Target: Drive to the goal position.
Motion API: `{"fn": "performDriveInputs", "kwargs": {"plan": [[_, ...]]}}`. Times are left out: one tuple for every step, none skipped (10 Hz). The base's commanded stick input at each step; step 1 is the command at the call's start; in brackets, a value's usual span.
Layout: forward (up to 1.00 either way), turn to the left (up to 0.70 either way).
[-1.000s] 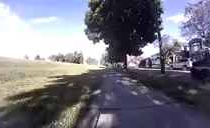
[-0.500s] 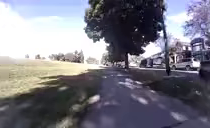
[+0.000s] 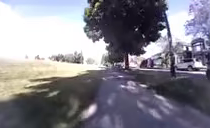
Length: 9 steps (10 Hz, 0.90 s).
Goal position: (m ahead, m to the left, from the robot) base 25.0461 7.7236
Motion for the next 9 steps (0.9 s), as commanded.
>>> {"fn": "performDriveInputs", "kwargs": {"plan": [[1.0,-0.05],[1.0,0.0],[1.0,0.0],[1.0,0.0],[1.0,0.0],[1.0,0.0],[1.0,0.0],[1.0,0.0],[1.0,0.0]]}}
